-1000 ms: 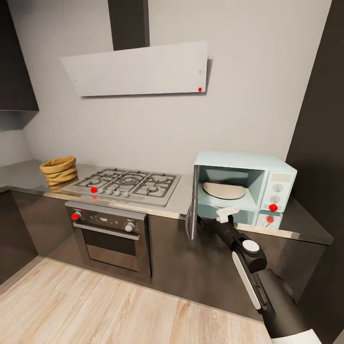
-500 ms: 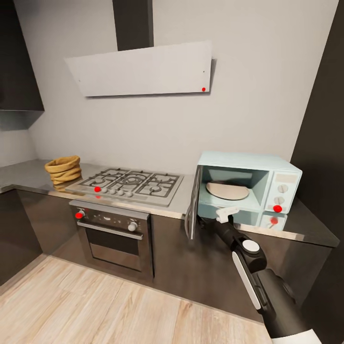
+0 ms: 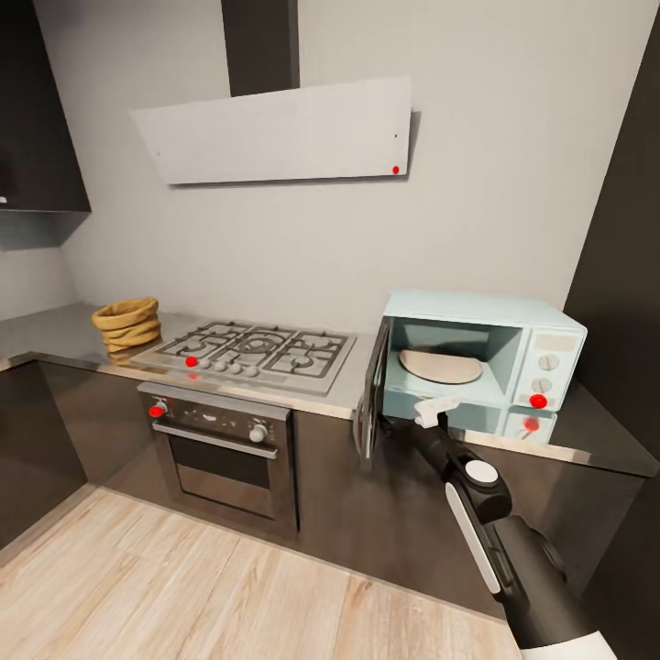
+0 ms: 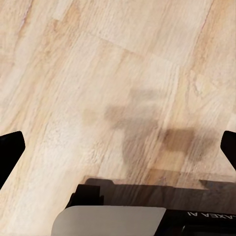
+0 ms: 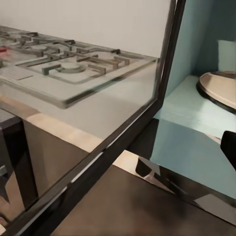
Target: In the kitchen, take the popcorn bag from the countertop, put it into the microwave, and heat it until the popcorn is cooked so the cooked popcorn ends up inside the bag.
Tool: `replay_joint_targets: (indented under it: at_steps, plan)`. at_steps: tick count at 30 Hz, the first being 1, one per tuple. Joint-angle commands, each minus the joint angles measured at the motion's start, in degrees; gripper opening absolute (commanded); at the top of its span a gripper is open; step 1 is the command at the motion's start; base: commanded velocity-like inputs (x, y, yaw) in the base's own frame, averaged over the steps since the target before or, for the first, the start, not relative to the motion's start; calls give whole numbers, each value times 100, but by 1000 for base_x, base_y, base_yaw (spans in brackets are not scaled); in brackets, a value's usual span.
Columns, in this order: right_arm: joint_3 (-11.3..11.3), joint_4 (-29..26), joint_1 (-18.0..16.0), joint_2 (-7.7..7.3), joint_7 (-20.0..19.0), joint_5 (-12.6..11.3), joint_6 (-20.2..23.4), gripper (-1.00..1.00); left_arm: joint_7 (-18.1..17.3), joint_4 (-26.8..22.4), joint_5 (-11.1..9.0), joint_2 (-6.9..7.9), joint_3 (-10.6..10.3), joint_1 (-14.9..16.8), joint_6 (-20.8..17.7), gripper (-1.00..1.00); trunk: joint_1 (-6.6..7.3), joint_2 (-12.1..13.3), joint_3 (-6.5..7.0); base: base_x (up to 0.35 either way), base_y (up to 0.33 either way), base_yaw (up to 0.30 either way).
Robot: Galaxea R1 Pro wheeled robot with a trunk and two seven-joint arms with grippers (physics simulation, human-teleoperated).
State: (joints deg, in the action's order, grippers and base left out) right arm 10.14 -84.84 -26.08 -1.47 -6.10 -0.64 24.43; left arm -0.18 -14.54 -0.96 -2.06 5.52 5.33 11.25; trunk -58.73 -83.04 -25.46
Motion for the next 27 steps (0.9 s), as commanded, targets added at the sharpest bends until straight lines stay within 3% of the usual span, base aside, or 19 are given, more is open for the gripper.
replay_joint_targets:
  at_steps: [1,7,12,16,23,27]
  plan:
    - [-1,-7,-3,-5,-7,-6,33,100,-1,4,-10,-5,23,4,17,100,0,-3,-6,0,0,0]
    - [-140,1,-10,-65,-13,-7,29,100,-2,4,-10,-5,24,4,17,100,0,-3,-6,0,0,0]
    - [-949,10,-11,-146,-56,2,34,100,-5,4,-6,-5,21,4,17,100,0,-3,-6,0,0,0]
    - [-1411,14,-11,-494,-70,-21,9,100,-6,4,-10,-5,21,4,17,100,0,-3,-6,0,0,0]
    - [-1526,-158,-157,-538,-58,3,2,100,-22,2,25,-36,6,-23,9,100,0,-3,-6,0,0,0]
    - [-1540,-169,-27,-551,-58,-3,25,100,-24,102,20,-63,10,-18,9,100,0,-3,-6,-156,0,0]
